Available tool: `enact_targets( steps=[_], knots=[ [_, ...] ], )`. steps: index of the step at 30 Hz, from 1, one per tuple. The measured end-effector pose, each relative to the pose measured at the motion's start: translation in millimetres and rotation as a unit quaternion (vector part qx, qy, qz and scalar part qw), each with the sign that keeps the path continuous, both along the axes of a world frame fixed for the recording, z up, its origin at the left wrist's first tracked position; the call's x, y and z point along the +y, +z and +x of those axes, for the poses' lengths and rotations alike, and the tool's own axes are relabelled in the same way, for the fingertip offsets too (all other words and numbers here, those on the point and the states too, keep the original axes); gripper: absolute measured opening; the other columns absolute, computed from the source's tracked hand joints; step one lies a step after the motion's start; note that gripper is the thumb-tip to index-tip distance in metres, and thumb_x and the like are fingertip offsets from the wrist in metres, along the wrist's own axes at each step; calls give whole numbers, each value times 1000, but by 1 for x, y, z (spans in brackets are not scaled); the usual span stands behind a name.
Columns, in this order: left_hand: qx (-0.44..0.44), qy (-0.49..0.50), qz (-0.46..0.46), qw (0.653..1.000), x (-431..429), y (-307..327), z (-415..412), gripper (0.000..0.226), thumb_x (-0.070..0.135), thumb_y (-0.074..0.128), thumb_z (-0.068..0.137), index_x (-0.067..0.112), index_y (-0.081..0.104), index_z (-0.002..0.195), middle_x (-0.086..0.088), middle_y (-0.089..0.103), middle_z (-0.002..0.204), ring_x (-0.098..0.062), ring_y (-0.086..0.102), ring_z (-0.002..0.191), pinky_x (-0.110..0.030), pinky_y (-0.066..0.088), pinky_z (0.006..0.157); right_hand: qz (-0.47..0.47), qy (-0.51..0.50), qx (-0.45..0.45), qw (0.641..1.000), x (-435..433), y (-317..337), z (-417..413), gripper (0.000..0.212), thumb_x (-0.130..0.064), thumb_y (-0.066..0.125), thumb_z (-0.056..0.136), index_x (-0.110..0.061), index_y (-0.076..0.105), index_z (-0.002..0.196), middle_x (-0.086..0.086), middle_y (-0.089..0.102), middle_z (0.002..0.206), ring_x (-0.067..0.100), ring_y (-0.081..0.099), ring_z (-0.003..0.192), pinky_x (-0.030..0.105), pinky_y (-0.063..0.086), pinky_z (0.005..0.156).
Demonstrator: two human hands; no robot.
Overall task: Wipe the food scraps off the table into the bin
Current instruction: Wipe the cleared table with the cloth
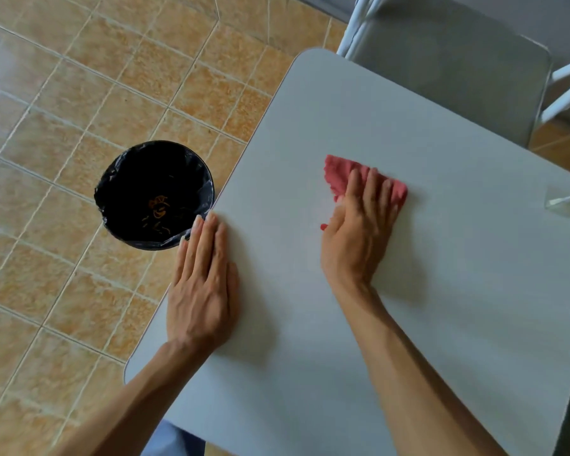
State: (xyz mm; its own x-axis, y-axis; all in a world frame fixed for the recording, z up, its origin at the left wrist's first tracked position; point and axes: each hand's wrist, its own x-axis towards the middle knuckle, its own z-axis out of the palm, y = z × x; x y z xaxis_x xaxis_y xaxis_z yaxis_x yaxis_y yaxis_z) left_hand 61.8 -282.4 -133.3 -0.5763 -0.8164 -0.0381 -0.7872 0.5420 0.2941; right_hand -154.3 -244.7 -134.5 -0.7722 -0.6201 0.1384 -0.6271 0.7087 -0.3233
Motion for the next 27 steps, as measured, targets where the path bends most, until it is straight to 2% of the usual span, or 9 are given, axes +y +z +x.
enact_targets(
  steps=[3,6,8,10,13,16,20,25,27],
  knots=[
    [5,-1,0,1000,1,0,1,56,24,31,102,0,27,152,-14,21,162,-28,14,153,-46,18,123,35,204,-44,977,25,7,71,77,-29,66,79,-10,47,151,16,41,160,38,32,151,58,16,126],
    [3,-10,-6,1000,-1,-1,1,57,25,35,102,-1,27,152,-15,21,162,-28,14,152,-46,17,123,35,398,-22,917,47,6,61,61,-33,54,96,-15,45,153,11,39,162,33,28,154,55,18,126],
    [7,-5,-8,1000,-2,-2,0,56,24,34,102,0,27,152,-15,21,162,-27,13,153,-46,16,123,38,323,9,945,47,-2,27,51,-35,37,106,-17,47,152,10,39,162,31,31,153,53,21,126],
    [10,-3,-4,1000,0,-2,0,57,24,33,102,0,26,153,-14,20,163,-26,12,153,-45,15,124,47,122,34,991,43,-5,0,51,-28,40,103,-16,48,151,13,41,161,35,35,150,55,23,124],
    [16,0,7,1000,0,-2,3,56,25,31,103,1,24,153,-13,19,163,-26,11,153,-46,16,123,16,-85,24,996,32,-1,24,58,-22,46,94,-5,47,150,24,42,157,44,37,146,60,24,122],
    [35,0,24,999,-2,1,4,56,22,32,103,-1,23,153,-15,18,163,-27,10,153,-49,18,122,28,108,-30,993,48,4,99,69,-30,52,90,-5,41,153,25,33,161,44,26,152,61,18,124],
    [58,61,71,994,24,14,24,61,7,35,97,-3,16,154,-17,11,164,-27,4,154,-47,15,124,58,416,-21,907,76,5,84,61,-30,52,98,-12,41,155,13,32,165,33,21,156,58,23,124],
    [39,58,69,995,73,10,81,57,11,37,98,-3,23,152,-17,16,163,-30,9,153,-49,16,122,18,44,-3,999,33,0,80,57,-17,47,94,-10,48,151,19,37,161,40,31,151,55,17,127],
    [40,56,71,995,77,6,89,56,11,37,98,-4,26,151,-17,18,163,-30,10,153,-48,15,122,10,86,-32,996,11,3,119,67,-25,50,85,-12,48,151,20,39,160,43,31,150,53,8,128]
  ],
)
